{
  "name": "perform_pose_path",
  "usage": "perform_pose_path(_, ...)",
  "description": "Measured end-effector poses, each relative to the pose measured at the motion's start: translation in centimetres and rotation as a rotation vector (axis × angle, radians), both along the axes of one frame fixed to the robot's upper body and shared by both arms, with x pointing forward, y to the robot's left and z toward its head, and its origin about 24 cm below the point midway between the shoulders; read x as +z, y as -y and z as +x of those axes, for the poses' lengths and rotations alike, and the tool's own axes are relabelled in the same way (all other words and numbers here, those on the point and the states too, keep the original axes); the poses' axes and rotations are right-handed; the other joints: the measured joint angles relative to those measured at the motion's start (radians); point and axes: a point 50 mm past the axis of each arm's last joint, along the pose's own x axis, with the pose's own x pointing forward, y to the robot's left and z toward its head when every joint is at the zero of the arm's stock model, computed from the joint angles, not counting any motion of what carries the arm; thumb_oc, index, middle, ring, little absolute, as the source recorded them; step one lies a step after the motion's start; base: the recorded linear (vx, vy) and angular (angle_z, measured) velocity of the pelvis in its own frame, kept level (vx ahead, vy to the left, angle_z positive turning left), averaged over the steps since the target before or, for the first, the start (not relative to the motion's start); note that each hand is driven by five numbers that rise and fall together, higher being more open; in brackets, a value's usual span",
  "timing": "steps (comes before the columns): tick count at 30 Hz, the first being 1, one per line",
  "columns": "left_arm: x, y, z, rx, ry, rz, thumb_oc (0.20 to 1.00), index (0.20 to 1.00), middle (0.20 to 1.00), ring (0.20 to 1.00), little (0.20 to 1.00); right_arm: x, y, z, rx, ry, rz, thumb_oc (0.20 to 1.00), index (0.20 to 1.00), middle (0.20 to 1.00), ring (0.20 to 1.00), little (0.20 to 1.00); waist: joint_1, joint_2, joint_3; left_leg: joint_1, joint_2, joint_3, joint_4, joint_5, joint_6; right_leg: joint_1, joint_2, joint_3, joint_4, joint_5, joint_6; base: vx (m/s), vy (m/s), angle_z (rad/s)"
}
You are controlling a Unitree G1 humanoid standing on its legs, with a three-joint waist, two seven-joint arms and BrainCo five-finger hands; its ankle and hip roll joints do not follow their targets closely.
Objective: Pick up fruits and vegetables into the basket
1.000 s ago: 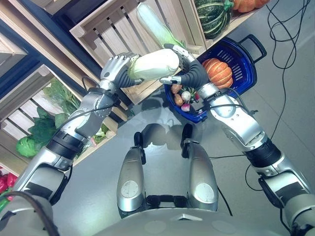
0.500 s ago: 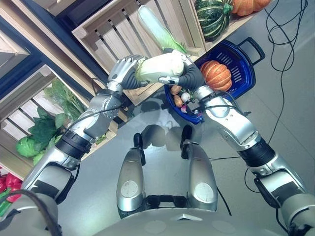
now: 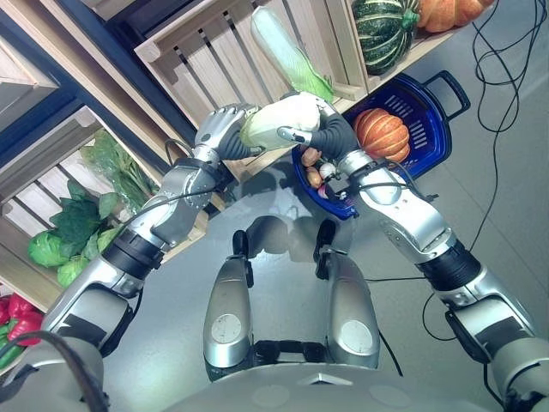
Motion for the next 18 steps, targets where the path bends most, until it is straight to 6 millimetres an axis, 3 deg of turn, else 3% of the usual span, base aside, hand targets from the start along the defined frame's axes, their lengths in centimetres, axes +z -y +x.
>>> perform_pose_path(6, -0.3, 0.2, 0.0, 0.015, -0.003, -0.036, 1.0, 1.0, 1.0, 1.0, 1.0, 0.3, 0.1, -0.1, 0.0, 0.055, -0.033, 0.2, 0.2, 0.2, 0.2, 0.2, -0.003, -0.001, 0.001, -0.001, 0.001, -0.001, -0.001, 0.001, 0.0, 0.0, 0.001, -0.001, -0.002, 0.0, 0.0, -0.01, -0.005, 0.0)
perform_pose_path(10, -2.1, -0.5, -0.4, 0.042, -0.097, -0.138, 1.0, 1.0, 1.0, 1.0, 1.0, 1.7, 2.0, 0.1, -0.067, 0.146, -0.04, 0.2, 0.2, 0.2, 0.2, 0.2, -0.002, -0.001, 0.001, -0.003, 0.002, -0.001, -0.003, 0.001, 0.0, 0.0, 0.002, -0.003, -0.006, 0.0, 0.001, -0.02, -0.005, 0.0)
perform_pose_path(14, -5.8, -2.3, -1.8, 0.117, -0.248, -0.275, 1.0, 1.0, 1.0, 1.0, 1.0, 3.7, 5.3, -0.8, -0.155, 0.264, 0.011, 0.2, 0.2, 0.2, 0.2, 0.2, -0.004, -0.001, 0.001, -0.005, 0.002, 0.003, -0.011, 0.001, 0.0, 0.0, 0.003, -0.003, -0.017, 0.002, 0.003, 0.0, 0.0, 0.0)
perform_pose_path(18, -9.8, -5.3, -4.5, 0.208, -0.373, -0.511, 1.0, 1.0, 1.0, 1.0, 1.0, 5.6, 8.6, -2.4, -0.258, 0.41, 0.004, 0.2, 0.2, 0.2, 0.2, 0.2, -0.002, -0.002, 0.001, -0.001, 0.004, 0.006, -0.022, 0.002, -0.001, 0.0, 0.007, -0.004, -0.028, 0.002, 0.003, -0.03, -0.045, -0.02)
